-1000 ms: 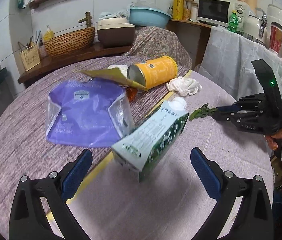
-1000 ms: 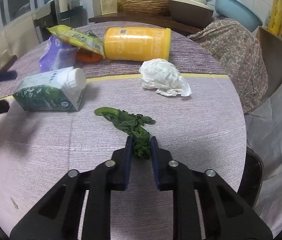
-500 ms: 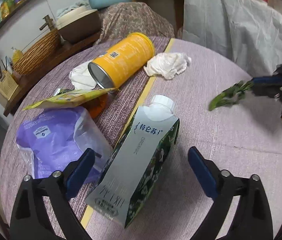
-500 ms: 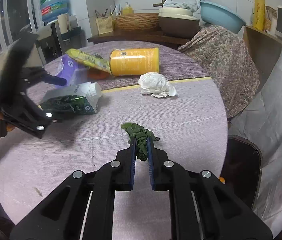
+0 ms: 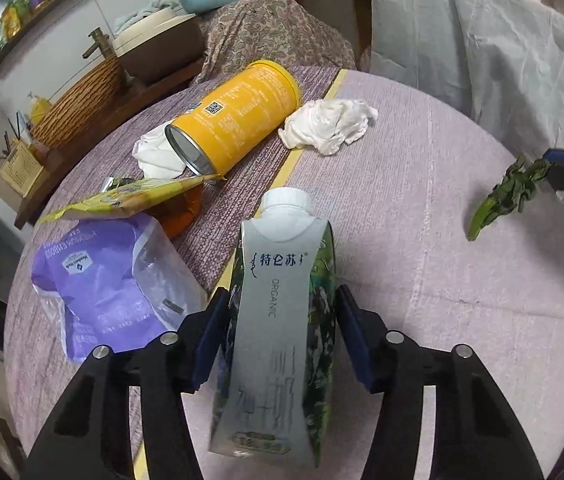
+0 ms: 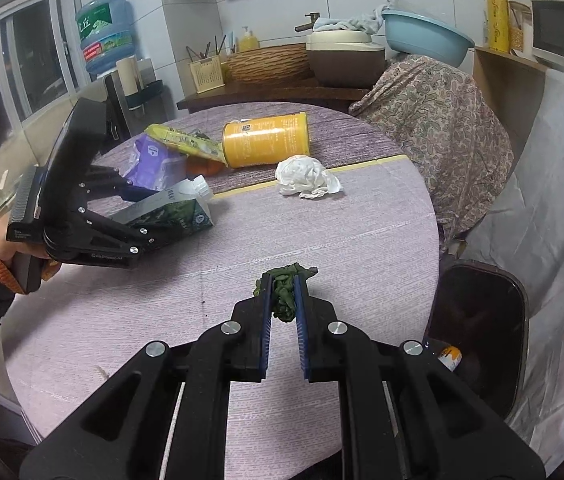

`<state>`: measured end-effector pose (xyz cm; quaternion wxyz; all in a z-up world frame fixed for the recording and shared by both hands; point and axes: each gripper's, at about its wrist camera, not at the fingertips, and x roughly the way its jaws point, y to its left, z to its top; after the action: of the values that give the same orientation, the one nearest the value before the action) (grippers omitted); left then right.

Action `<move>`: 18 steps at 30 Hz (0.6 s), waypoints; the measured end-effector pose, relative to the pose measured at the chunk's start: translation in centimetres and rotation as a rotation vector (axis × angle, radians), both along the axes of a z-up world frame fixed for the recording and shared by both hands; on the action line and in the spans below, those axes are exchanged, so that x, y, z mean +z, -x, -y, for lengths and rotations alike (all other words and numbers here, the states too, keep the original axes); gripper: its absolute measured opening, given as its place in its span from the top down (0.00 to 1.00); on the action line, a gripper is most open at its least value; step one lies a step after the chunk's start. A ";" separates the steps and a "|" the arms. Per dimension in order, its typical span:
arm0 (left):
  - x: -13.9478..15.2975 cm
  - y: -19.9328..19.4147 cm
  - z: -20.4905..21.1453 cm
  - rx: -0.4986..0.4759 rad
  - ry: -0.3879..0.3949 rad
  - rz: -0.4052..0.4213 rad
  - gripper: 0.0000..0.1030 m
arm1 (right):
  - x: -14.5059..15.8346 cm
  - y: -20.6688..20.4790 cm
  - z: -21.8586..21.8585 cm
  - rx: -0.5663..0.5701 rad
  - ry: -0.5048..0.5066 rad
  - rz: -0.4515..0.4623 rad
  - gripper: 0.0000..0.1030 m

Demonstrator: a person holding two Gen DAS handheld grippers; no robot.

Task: Collect trash
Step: 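Grasp the green leaves with the right tool while the left tool grasps the milk carton, then carry the carton and leaves to the bin and release them inside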

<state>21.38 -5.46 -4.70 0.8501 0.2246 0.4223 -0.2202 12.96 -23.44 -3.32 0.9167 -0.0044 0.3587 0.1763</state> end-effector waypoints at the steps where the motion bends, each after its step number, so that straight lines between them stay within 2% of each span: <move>1: 0.1 0.3 0.0 0.001 0.019 -0.006 0.49 | 0.0 0.2 0.2 -0.002 -0.008 0.002 0.88; 5: -0.2 1.7 1.2 -0.017 0.024 -0.003 0.49 | 0.0 0.8 0.7 -0.010 -0.024 0.006 0.88; 8: -0.3 2.0 2.6 -0.049 -0.034 0.011 0.48 | 0.0 1.1 1.2 -0.015 -0.034 0.005 0.88; 14: -1.4 0.6 4.2 -0.068 -0.127 -0.057 0.47 | -0.3 1.6 2.0 -0.030 -0.057 0.002 0.88; 18: -1.4 -0.1 4.5 -0.054 -0.103 -0.074 0.48 | -0.3 2.0 2.5 -0.034 -0.067 0.003 0.88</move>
<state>21.43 -9.96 -6.09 0.8152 0.2709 0.4579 -0.2290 10.97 -25.92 -3.63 0.9198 0.0319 0.3511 0.1724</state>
